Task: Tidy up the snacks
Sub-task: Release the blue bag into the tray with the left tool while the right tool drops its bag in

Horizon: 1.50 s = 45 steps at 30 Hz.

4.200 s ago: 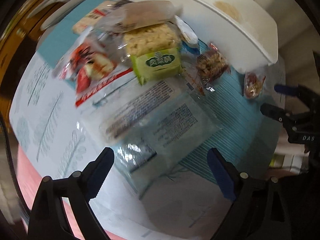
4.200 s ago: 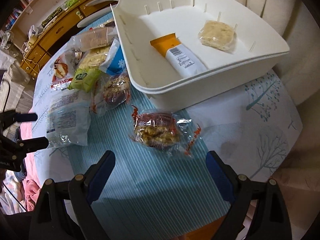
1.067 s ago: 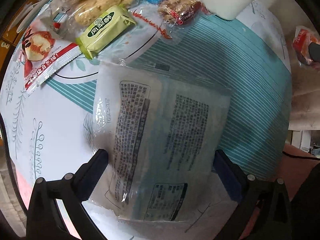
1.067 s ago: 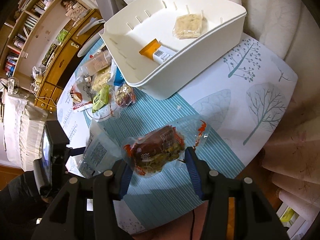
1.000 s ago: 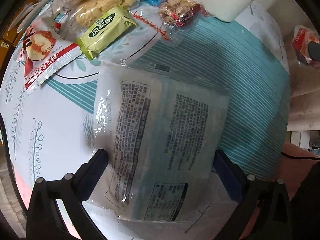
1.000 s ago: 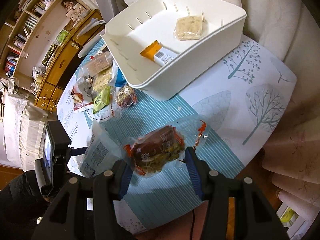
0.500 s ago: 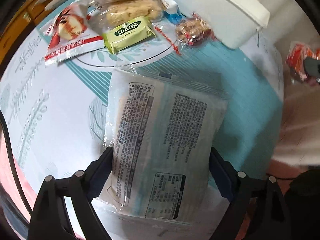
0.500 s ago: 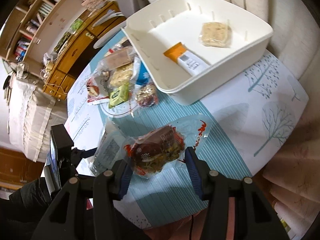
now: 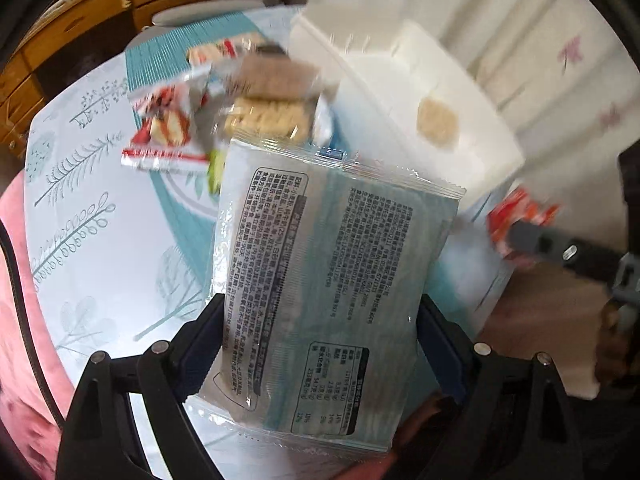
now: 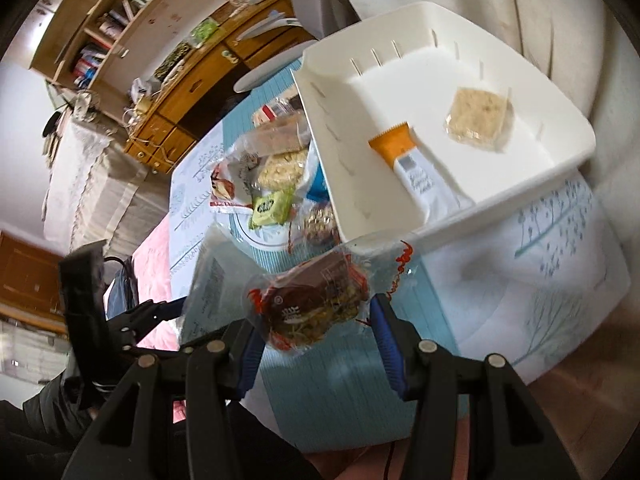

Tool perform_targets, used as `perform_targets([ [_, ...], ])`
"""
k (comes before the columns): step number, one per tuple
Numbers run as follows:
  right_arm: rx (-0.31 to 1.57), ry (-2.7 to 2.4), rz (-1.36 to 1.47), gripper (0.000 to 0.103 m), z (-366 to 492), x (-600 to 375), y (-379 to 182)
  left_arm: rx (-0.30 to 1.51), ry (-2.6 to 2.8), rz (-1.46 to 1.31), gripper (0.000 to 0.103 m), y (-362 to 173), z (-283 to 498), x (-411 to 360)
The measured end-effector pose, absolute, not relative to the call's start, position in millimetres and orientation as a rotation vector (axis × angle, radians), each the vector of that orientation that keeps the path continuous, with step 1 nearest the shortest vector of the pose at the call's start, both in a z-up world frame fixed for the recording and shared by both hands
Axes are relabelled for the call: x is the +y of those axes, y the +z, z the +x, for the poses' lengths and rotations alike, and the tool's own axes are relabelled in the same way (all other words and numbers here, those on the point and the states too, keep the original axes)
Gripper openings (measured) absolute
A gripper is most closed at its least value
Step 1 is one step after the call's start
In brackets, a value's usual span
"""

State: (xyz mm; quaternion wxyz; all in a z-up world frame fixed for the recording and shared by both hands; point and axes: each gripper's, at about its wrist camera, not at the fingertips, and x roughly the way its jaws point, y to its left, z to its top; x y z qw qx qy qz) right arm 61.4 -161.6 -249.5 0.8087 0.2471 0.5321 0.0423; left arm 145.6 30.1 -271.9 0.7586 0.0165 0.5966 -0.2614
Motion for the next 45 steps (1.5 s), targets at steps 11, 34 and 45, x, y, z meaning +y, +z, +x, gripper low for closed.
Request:
perform_targets([
  [11,1.127,0.200,0.421,0.052,94,-216,-225,1.224,-0.477,-0.112,0.089,-231,157,-37],
  [34,1.117,0.252,0.307,0.052,133,-310,-220,1.113,-0.412,-0.313,0.099,-225,191,-126],
  [45,1.175,0.279,0.304,0.063,129,-297,-227,1.132,-0.355,-0.355,0.099,-232,174,-99],
])
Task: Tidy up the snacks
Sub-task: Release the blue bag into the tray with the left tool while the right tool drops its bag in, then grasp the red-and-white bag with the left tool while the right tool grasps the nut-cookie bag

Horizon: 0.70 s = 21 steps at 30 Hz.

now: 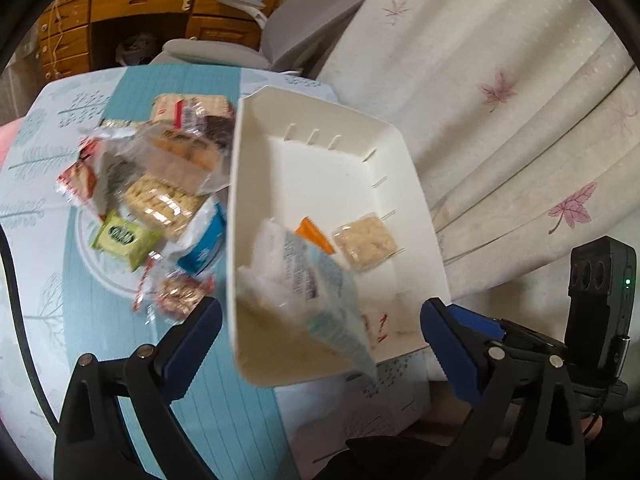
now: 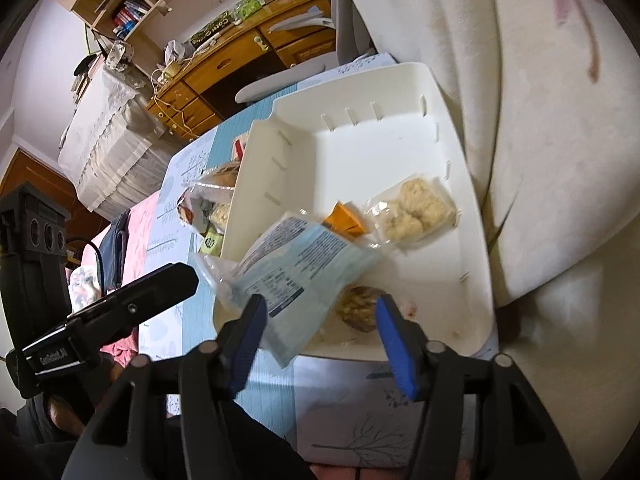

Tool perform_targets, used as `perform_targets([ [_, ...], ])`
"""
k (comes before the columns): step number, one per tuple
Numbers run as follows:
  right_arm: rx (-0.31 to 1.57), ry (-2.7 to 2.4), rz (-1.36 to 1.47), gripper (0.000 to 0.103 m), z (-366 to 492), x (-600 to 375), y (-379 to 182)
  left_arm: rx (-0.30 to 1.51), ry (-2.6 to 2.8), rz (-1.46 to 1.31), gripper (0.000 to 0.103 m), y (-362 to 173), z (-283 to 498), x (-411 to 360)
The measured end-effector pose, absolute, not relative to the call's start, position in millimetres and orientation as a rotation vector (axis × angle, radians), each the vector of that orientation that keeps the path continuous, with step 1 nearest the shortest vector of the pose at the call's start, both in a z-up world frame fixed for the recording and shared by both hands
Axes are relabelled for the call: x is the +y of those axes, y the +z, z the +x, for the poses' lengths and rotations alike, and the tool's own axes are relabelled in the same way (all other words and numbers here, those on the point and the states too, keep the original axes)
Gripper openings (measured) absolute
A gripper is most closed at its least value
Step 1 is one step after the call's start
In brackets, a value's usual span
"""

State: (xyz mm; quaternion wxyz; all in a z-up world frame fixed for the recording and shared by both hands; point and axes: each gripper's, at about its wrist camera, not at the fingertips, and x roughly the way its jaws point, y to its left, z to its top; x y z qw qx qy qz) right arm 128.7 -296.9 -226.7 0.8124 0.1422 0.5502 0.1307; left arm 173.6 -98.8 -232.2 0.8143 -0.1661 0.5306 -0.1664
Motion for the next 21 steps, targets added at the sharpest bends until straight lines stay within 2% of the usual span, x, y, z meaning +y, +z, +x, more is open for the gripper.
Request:
perform_targets([
  [21,1.131,0.236,0.344,0.064,101,-177,-222,1.218,-0.279,-0.306,0.099,-243,146,44],
])
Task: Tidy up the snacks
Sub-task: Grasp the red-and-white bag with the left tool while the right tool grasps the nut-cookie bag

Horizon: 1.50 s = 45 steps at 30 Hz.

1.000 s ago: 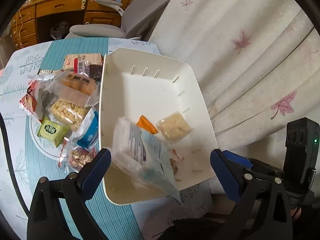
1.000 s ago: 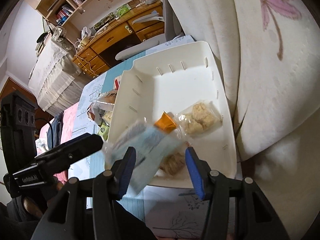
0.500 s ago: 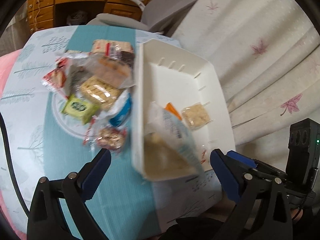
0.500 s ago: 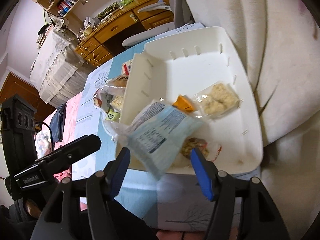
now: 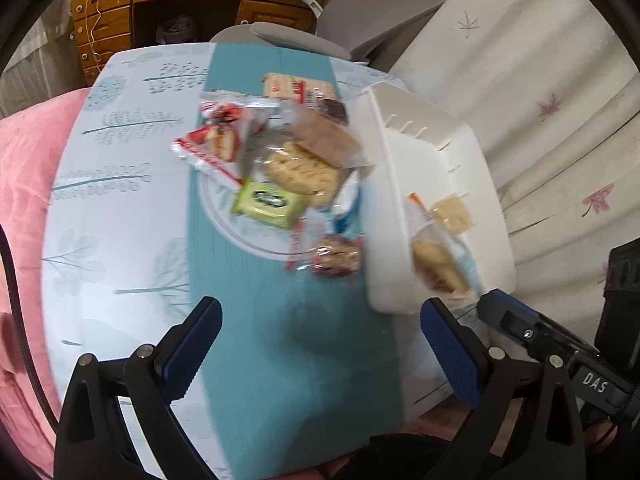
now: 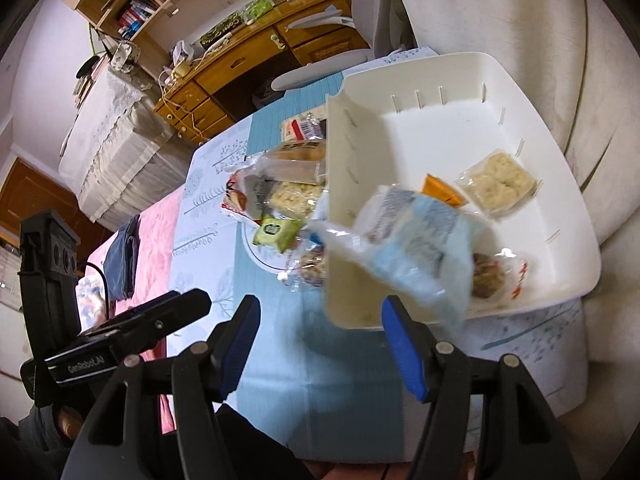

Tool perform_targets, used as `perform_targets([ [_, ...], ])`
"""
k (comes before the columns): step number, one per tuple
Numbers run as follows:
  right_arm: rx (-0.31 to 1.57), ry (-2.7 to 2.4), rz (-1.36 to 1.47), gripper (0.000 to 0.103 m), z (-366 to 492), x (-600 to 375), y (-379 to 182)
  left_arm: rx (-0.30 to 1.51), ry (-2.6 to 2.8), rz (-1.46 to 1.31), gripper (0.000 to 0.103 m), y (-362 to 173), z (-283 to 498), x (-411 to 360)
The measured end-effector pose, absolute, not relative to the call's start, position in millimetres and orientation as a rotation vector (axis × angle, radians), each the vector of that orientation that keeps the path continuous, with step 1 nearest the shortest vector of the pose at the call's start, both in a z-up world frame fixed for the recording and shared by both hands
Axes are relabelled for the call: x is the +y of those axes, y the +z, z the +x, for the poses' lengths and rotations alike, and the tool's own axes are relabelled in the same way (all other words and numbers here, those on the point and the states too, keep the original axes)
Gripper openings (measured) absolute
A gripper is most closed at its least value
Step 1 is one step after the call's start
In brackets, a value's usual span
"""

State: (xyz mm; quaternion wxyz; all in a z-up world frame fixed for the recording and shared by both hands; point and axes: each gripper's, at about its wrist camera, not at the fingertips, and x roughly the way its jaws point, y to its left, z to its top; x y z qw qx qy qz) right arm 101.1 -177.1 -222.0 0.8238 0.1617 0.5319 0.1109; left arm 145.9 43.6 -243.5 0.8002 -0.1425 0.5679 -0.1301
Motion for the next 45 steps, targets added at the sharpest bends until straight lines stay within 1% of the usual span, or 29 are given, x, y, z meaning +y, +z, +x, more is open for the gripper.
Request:
perform_targets([
  [9,1.079,0.124,0.401,0.064,86,-128,-229,1.251,-0.286,-0.258,0.099,-250,153,101],
  [17,1.064,-0.025,0.453,0.064,81,-102,-243,1.268,-0.261,-0.259,0.099,-255,180,128],
  [29,1.029,-0.229,0.535,0.064,96,-93,-281,1.262,-0.219,-0.240,0.099,-271,242,122],
  [36,0.988,-0.328,0.594,0.064,105,-93,-300,1.238,-0.237,-0.242,0.099,-291,274,113],
  [38,0.994,-0.343,0.616,0.065,108,-93,-307,1.232,-0.243,-0.245,0.099,-298,282,110],
  [40,0.998,-0.350,0.635,0.069,111,-92,-314,1.230,-0.245,-0.239,0.099,-304,289,107],
  [45,0.992,-0.369,0.645,0.070,120,-90,-328,1.210,-0.254,-0.241,0.099,-316,304,101],
])
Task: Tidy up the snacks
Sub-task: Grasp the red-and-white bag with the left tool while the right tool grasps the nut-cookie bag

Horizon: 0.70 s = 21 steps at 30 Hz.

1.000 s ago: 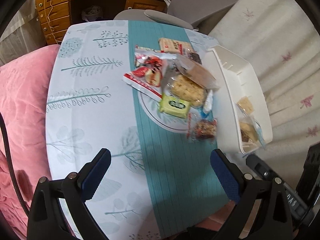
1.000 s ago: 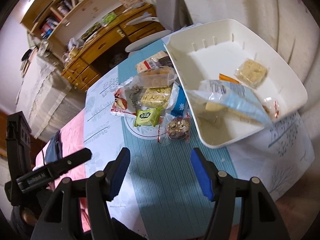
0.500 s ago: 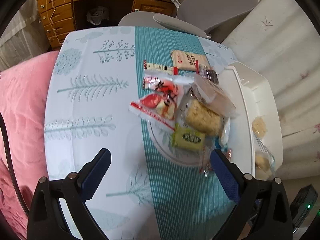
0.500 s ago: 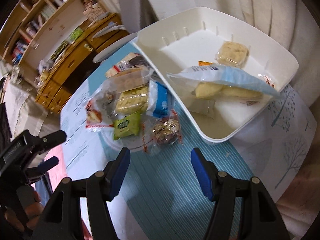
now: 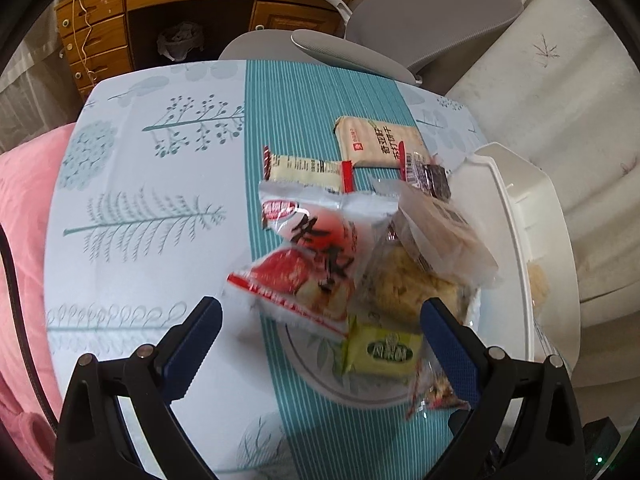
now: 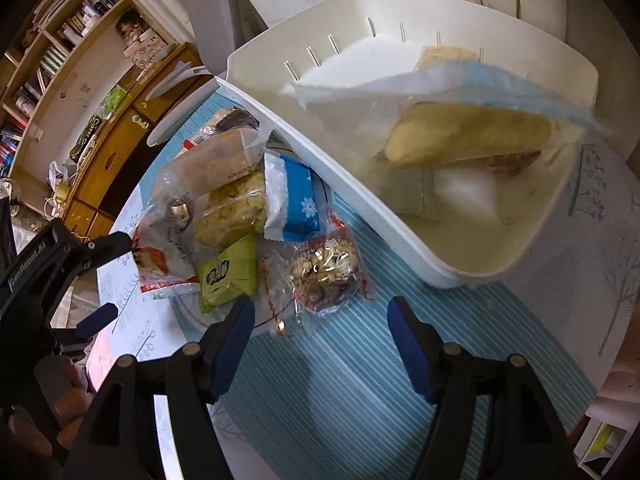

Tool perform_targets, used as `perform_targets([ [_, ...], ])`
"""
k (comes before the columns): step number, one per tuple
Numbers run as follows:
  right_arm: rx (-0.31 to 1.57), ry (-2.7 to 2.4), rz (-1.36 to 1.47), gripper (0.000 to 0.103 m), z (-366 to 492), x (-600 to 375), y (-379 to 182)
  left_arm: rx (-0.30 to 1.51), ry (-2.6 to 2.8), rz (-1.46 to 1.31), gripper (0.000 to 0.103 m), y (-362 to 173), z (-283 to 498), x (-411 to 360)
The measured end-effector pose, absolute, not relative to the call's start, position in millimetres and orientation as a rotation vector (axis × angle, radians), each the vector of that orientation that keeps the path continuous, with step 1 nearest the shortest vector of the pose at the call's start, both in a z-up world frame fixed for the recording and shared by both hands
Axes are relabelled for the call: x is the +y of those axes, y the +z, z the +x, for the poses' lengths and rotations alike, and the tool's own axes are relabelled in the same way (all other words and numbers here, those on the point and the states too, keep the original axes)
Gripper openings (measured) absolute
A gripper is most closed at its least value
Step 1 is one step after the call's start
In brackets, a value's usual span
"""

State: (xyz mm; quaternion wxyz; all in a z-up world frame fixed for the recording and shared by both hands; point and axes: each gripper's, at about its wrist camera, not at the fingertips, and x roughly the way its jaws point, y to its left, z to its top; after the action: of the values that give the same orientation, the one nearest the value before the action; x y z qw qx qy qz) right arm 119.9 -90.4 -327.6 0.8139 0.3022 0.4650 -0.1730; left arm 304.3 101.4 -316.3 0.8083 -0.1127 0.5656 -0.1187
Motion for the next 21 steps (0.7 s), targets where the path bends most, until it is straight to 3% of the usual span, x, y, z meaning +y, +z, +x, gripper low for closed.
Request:
perform_targets([
  [10,0.999,-0.407,0.640,0.070,137,-93,-348,1.206,-0.248,-0.210,0.095,-339,327,93],
  [15,1.020,-0.377,0.638,0.070,146,-91,-354,1.219,-0.228,-0.196,0.079,-348,332,93],
  [17,1.026,-0.364,0.636,0.070,148,-90,-356,1.219,-0.230,-0.196,0.064,-350,335,94],
  [21,1.032,-0.361,0.626,0.066,151,-89,-355,1.213,-0.246,-0.191,0.058,-350,335,95],
])
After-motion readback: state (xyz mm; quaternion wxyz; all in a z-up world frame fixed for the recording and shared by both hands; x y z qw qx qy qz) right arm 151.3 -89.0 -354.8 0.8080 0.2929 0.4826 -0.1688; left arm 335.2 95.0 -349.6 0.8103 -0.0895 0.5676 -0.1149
